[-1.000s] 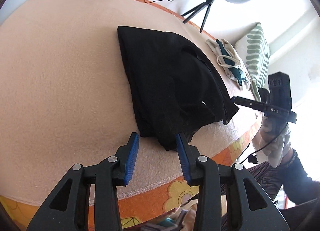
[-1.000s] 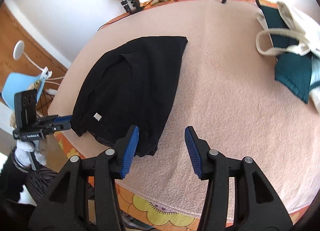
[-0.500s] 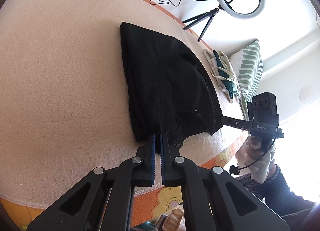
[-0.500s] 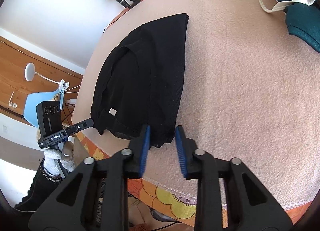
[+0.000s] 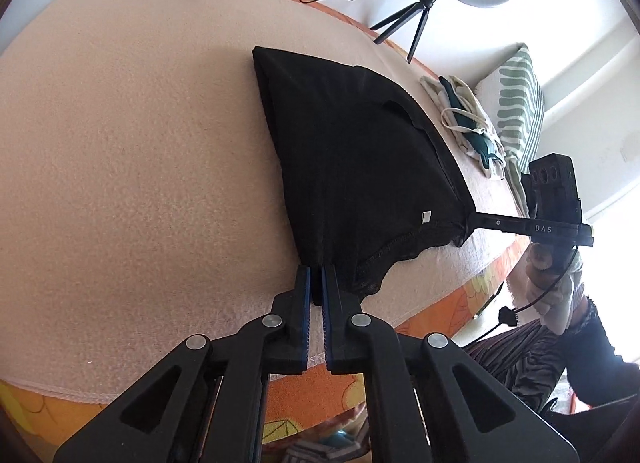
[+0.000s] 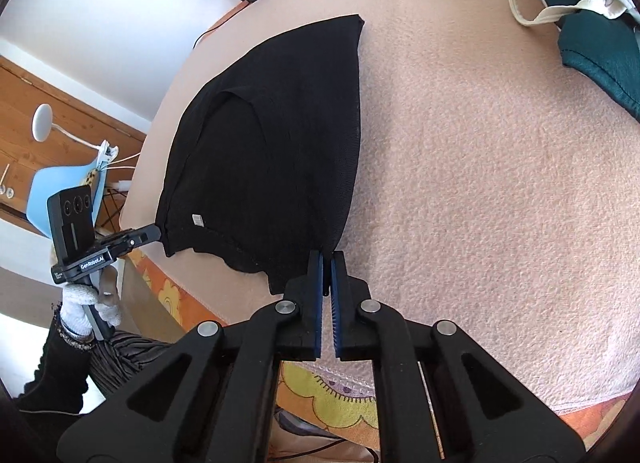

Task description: Fold small clothes

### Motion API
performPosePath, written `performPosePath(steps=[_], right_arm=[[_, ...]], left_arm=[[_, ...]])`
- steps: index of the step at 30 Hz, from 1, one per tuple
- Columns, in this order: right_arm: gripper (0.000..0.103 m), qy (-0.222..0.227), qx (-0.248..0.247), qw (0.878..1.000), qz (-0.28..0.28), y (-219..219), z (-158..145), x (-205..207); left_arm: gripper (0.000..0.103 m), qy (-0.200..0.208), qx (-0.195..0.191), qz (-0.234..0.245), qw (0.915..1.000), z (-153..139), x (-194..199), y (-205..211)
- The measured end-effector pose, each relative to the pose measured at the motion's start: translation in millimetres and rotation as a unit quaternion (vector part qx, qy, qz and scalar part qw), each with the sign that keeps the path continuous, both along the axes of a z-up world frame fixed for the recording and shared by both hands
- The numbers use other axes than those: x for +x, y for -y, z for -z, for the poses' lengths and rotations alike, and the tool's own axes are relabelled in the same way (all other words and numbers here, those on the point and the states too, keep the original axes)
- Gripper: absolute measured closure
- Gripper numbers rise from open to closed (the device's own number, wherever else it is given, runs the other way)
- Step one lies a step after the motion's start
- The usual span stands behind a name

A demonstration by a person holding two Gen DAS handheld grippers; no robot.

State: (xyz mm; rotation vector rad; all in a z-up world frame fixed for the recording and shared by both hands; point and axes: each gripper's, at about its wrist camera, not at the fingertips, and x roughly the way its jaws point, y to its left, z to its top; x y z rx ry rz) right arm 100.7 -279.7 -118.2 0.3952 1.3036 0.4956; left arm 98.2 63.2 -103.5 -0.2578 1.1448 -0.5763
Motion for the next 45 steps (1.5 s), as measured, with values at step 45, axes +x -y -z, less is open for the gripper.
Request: performPosePath(steps=[45], right_arm=[[0.061, 0.050, 0.097, 0.987, 0.122, 8, 23, 168]], left_arm=[[0.095, 0.002, -0.105, -0.137, 0.9850, 21, 161, 8]])
